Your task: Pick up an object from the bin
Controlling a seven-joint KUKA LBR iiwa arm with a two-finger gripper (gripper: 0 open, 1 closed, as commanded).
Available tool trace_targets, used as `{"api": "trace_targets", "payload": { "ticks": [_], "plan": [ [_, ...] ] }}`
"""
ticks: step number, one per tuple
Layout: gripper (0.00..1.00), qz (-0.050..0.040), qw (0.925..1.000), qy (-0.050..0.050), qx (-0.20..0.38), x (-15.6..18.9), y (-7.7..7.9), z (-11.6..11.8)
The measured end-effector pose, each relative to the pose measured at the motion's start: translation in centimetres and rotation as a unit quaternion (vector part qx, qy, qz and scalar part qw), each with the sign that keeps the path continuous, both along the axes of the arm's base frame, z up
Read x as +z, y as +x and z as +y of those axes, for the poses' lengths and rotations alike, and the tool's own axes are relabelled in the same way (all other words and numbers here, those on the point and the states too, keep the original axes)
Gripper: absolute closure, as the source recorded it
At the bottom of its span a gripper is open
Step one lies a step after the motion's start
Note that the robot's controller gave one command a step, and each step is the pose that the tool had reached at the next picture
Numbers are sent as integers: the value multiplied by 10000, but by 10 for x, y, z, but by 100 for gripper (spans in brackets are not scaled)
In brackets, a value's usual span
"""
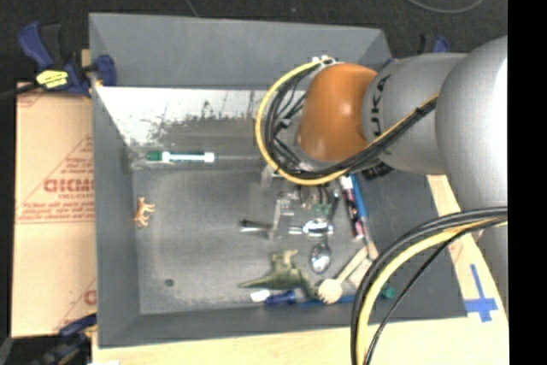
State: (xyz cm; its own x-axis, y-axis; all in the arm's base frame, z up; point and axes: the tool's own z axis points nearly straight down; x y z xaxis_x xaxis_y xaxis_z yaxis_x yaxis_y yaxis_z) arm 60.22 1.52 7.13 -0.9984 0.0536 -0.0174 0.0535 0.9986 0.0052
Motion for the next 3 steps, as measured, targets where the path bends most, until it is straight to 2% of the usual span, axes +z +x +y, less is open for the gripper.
{"api": "trace_targets", "payload": {
  "ticks": [1,2,3],
  "plan": [
    [0,48,10000,-12,-40,0,-11,-6],
    [0,-8,10000,0,-27,1,-1,-2],
    [100,7,10000,-4,-59,2,-7,-6]
  ]
}}
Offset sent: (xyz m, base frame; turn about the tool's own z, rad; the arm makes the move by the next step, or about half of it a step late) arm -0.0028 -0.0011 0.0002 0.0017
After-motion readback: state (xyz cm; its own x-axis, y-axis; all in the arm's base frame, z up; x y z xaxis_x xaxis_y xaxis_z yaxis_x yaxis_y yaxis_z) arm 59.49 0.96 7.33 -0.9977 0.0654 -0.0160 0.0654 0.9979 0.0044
